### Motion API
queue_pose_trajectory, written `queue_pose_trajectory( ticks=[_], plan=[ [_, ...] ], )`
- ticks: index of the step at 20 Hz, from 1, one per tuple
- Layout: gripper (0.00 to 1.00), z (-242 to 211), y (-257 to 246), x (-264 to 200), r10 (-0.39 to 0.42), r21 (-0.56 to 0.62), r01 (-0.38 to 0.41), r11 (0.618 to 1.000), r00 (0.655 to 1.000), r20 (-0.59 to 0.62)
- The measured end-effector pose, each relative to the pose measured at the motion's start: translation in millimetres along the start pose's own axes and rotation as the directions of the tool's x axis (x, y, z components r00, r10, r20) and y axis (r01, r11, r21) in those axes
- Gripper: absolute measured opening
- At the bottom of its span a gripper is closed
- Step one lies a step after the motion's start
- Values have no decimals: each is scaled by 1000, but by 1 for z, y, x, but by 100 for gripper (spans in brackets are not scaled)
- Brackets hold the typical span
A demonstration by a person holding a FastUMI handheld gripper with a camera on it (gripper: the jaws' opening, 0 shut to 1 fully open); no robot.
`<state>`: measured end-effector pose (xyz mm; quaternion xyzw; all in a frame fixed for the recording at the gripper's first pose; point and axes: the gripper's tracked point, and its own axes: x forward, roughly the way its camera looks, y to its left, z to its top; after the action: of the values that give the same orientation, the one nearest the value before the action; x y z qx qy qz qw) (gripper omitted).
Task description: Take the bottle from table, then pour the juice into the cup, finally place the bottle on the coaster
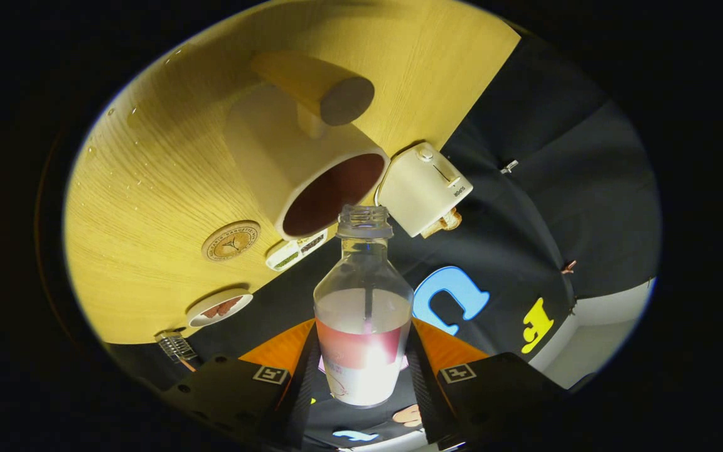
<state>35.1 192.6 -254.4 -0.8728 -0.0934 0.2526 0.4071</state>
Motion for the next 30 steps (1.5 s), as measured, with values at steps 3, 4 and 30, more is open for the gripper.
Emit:
queue_pose_trajectory(
  ticks=[3, 4, 30],
  plan=[
    [72, -7, 13, -6, 53, 157, -47, 987, 998, -36],
    [72, -8, 17, -7, 72, 223, -60, 973, 996, -47],
    [74, 27, 38, -49, -30, 866, -177, -468, 982, 185]
  ],
)
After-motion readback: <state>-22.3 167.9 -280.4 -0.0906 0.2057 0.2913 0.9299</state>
